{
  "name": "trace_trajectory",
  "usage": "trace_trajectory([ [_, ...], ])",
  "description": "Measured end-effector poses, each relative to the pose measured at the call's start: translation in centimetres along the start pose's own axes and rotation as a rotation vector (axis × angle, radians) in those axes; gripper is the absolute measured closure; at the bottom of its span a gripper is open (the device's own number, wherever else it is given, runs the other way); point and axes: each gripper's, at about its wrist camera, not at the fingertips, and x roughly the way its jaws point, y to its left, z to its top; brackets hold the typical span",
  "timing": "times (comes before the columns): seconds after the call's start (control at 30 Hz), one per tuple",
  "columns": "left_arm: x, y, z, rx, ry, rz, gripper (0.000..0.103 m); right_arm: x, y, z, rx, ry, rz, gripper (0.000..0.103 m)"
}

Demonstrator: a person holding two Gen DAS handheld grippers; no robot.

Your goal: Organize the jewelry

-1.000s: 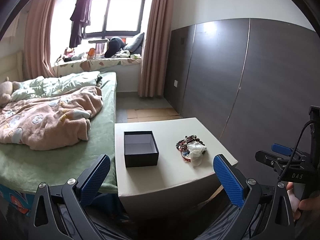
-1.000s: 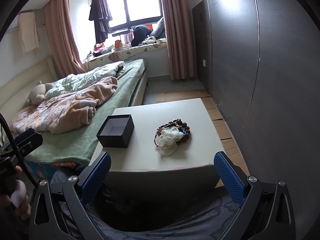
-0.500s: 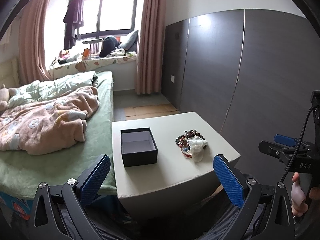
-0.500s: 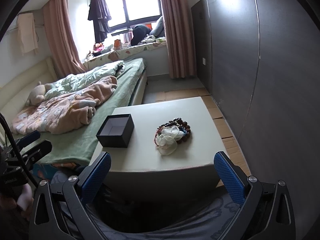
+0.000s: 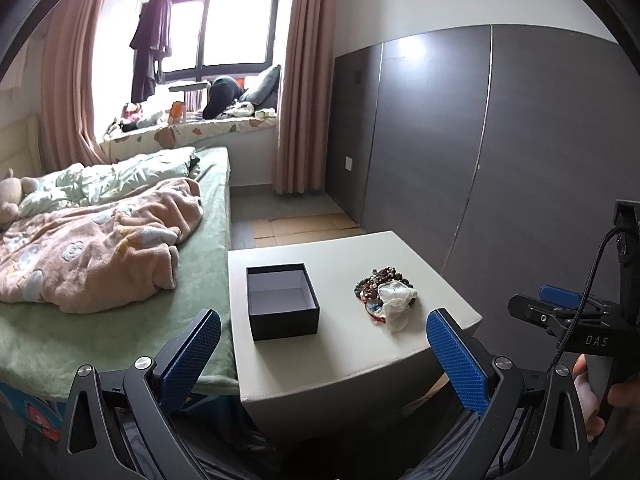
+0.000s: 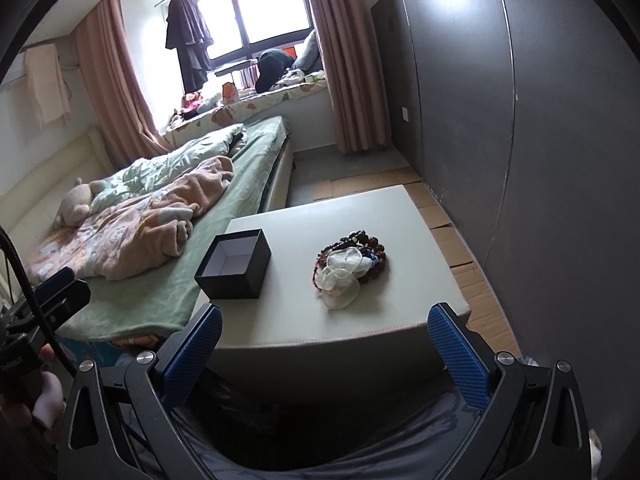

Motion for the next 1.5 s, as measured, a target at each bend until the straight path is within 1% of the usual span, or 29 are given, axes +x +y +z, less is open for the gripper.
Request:
trace_trajectory([
  [0.1, 0.2, 0.1, 0.0, -0.014, -0.007, -0.004, 0.0, 0.1, 0.0, 0.0, -0.002, 0.003, 0.001, 0.0],
  [0.2, 0.8, 0.1, -0.3, -0.021, 0.012, -0.007, 0.0, 0.3, 0.1, -0.1, 0.002, 0.008, 0.007, 0.0],
  [0.3, 1.0, 0.0, -0.5, -0.022, 0.018, -0.002, 0.0, 0.4, 0.1, -0.2, -0.004, 0.013, -0.003, 0.0],
  [0.53, 1.4, 0.1, -1.0, -0.042, 0.036, -0.018, 0.0, 0.1, -0.2, -0.3, 0.005, 0.012, -0.015, 0.0],
  [0.83, 2.4, -0.5, 0.0, -0.024, 0.026, -0.037, 0.0, 0.9, -1.1, 0.2, 0.017, 0.012, -0.03, 0.0],
  [1.03, 4.8, -0.3, 0.9, -0.035, 0.054, -0.07, 0.0, 2.0, -2.2, 0.7, 0.035, 0.019, -0.03, 0.0],
  [1.13, 6.0, -0.4, 1.2, -0.036, 0.063, -0.081, 0.0, 3.1, -3.1, 0.9, 0.049, 0.033, -0.028, 0.0],
  [1.27, 7.9, -0.7, 1.6, -0.037, 0.08, -0.116, 0.0, 4.6, -4.4, 0.9, 0.08, 0.058, -0.015, 0.0],
  [1.4, 10.7, -1.6, 1.6, -0.032, 0.127, -0.151, 0.006, 6.3, -6.0, 0.7, 0.114, 0.083, 0.006, 0.001],
  [1.47, 11.8, -2.1, 1.4, -0.027, 0.151, -0.167, 0.009, 7.1, -6.7, 0.6, 0.131, 0.097, 0.017, 0.003],
  [1.5, 12.6, -2.4, 1.2, -0.024, 0.167, -0.174, 0.011, 7.7, -7.1, 0.5, 0.14, 0.106, 0.029, 0.006],
])
